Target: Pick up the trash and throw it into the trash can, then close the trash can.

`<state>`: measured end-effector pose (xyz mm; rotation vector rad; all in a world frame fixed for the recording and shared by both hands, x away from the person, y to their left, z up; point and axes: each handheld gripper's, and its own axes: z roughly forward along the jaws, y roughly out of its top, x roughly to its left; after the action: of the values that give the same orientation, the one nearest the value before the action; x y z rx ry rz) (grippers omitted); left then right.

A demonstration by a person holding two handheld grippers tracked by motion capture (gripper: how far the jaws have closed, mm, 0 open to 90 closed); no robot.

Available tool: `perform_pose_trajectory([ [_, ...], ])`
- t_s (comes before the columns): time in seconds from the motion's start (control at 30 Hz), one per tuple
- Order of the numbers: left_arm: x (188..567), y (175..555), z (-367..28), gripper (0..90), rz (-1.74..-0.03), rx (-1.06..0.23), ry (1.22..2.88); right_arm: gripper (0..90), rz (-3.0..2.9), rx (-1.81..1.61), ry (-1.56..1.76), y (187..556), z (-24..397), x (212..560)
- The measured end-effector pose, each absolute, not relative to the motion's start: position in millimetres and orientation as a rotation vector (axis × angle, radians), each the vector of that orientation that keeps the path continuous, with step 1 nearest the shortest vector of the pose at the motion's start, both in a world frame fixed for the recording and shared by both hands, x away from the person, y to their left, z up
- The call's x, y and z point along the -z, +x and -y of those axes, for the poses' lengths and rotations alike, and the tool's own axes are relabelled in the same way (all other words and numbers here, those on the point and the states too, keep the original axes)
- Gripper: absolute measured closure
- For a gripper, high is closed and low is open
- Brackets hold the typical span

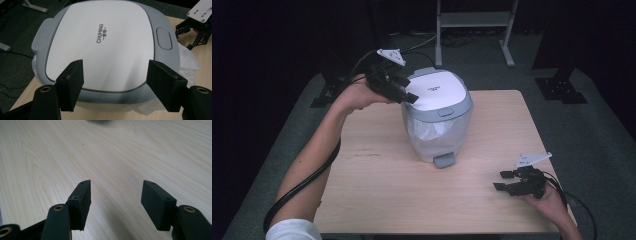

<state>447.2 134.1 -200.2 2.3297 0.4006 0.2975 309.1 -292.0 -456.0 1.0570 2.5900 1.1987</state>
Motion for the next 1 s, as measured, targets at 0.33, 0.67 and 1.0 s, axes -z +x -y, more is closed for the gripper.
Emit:
perform_pose_trajectory([
  [0.33,201.4,432.0,-154.9,29.2,-0.42,-0.32,2.326,40.0,-2.576,-1.196,1.057,306.6,291.4,453.0],
  [0.67,217.1,419.6,-186.7,28.4,-0.493,-0.331,2.292,39.9,-2.57,-1.198,1.065,307.5,292.2,453.5],
  [1.0,241.4,411.0,-213.9,26.4,-0.558,-0.33,2.285,39.9,-2.567,-1.205,1.069,309.4,293.1,454.1],
])
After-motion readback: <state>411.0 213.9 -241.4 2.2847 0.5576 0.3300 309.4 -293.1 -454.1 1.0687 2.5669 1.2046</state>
